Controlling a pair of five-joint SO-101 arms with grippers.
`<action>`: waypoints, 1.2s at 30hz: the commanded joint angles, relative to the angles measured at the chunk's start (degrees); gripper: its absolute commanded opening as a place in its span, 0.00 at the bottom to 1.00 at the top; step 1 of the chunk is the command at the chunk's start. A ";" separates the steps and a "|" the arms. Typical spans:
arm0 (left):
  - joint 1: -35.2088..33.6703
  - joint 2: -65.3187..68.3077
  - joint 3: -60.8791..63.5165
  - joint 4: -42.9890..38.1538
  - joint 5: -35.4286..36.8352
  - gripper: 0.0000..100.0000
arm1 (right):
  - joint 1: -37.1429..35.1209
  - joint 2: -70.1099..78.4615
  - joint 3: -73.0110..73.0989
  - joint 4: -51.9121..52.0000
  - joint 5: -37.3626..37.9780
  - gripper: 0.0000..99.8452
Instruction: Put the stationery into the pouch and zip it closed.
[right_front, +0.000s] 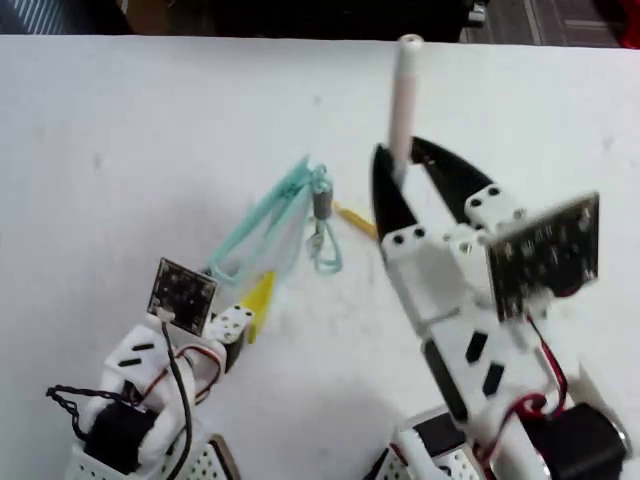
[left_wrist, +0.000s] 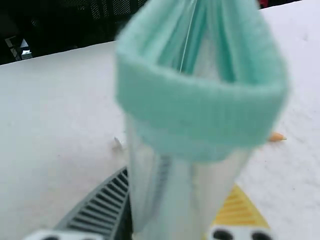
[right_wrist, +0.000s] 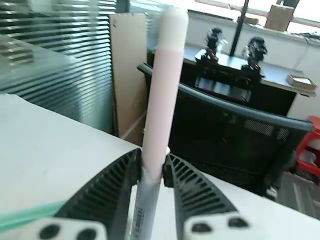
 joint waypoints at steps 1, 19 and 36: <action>0.84 0.22 -1.76 0.09 0.79 0.18 | -5.14 -0.22 -0.18 -4.18 -0.70 0.02; 0.75 0.22 -1.76 0.00 0.79 0.18 | -7.34 -0.84 11.34 -24.04 -10.29 0.02; 0.40 0.22 -1.76 0.00 4.22 0.23 | -13.49 -0.31 32.18 -47.69 -10.90 0.02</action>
